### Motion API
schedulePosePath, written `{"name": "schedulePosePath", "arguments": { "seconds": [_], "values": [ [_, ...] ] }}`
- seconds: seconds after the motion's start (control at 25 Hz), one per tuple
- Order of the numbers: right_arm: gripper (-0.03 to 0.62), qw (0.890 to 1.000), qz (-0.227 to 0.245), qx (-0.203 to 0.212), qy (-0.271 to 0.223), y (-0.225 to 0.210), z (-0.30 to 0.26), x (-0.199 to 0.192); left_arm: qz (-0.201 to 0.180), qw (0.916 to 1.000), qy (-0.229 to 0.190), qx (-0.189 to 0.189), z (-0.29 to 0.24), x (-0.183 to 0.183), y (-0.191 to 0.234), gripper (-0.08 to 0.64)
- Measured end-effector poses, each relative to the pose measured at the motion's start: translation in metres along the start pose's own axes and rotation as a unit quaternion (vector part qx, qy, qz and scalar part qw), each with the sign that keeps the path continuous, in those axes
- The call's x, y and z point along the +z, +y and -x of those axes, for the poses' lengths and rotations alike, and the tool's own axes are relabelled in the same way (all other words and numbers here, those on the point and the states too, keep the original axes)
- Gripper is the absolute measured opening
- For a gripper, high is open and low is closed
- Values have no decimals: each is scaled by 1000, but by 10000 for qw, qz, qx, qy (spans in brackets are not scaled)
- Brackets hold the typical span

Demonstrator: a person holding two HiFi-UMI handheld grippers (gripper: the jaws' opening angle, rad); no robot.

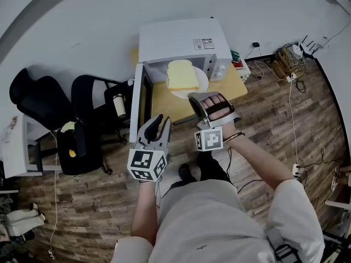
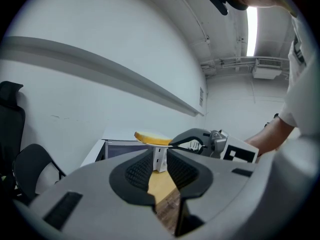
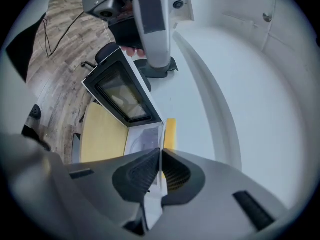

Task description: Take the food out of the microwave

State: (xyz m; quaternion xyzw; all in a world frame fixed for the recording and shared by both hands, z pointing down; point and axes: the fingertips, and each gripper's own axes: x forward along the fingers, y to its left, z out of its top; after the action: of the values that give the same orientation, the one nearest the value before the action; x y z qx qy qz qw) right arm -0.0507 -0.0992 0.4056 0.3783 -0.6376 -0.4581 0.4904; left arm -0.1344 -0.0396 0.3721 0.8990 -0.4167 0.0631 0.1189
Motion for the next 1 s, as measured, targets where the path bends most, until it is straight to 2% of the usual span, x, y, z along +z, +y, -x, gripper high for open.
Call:
{"name": "schedulePosePath", "arguments": {
  "seconds": [0.16, 0.36, 0.52, 1.0],
  "values": [
    [12, 9995, -238, -85, -165, 4, 1, 6, -21, 10000, 39, 71, 4, 3, 3, 77],
    [12, 9999, -43, -159, -30, -30, 13, 11, -37, 10000, -30, 20, 7, 10, -2, 69],
    [13, 9997, -170, -180, -23, -33, 16, 13, -31, 10000, -46, 1, 11, 9, -7, 61],
    [14, 9997, -16, -242, 92, -52, 32, 20, -49, 9999, -48, -97, 14, 4, -25, 28]
  ]
}}
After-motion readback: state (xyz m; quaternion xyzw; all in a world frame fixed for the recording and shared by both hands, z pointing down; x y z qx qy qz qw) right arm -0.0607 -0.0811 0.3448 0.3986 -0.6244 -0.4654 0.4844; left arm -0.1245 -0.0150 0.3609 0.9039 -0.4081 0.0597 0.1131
